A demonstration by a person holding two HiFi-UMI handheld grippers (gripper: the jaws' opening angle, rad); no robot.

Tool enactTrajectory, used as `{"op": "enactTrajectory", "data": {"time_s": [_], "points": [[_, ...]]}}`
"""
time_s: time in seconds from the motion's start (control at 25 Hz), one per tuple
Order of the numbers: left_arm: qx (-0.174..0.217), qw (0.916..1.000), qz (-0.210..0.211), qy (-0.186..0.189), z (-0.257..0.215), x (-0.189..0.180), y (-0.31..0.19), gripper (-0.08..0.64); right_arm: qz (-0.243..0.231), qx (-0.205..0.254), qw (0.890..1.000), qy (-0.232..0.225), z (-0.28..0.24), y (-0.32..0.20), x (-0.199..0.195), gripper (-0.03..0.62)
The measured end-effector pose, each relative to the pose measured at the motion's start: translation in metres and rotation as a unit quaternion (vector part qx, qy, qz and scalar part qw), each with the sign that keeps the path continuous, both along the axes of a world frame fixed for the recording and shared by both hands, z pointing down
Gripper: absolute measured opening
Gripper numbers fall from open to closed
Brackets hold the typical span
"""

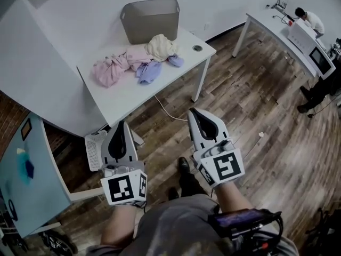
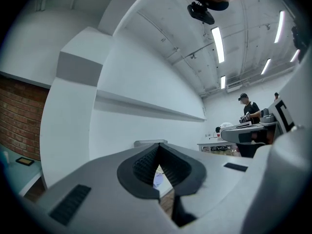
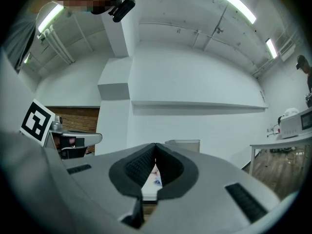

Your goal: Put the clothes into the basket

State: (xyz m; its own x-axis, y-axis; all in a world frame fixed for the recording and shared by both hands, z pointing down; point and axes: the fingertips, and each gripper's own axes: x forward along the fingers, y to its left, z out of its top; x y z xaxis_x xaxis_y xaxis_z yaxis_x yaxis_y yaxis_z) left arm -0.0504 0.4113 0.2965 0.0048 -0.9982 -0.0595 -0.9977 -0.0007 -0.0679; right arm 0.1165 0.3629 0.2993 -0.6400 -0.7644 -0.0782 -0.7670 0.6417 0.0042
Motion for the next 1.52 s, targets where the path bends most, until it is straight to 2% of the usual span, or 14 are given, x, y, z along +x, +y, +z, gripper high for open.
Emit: {"op": "enactTrajectory", "data": {"time_s": [0.28,0.68,0.84,1.2,1.52], "points": [[-0.011,0.9998,-0.016,-0.010,0.004,0.003,-0.071,0.008,-0.019,-0.012,1.000,-0.006,0.010,-0.077,-0.004,0.008],[0.026,0.9986,-0.041,-0.023,-0.035,0.010,-0.153,0.008,-0.048,0.021,0.998,-0.016,-0.024,-0.172,-0.002,0.008],[0.030,0.9980,-0.048,-0.026,-0.036,0.006,-0.176,0.008,-0.056,0.026,0.998,-0.016,-0.025,-0.199,-0.008,0.008],[0.009,0.9987,-0.049,-0.015,-0.013,-0.020,-0.227,0.008,-0.058,0.005,0.998,0.002,0.001,-0.252,-0.036,0.008],[-0.013,0.9989,-0.045,0.008,0.023,-0.071,-0.307,0.008,-0.041,-0.027,0.998,0.028,0.045,-0.329,-0.077,0.008]]}}
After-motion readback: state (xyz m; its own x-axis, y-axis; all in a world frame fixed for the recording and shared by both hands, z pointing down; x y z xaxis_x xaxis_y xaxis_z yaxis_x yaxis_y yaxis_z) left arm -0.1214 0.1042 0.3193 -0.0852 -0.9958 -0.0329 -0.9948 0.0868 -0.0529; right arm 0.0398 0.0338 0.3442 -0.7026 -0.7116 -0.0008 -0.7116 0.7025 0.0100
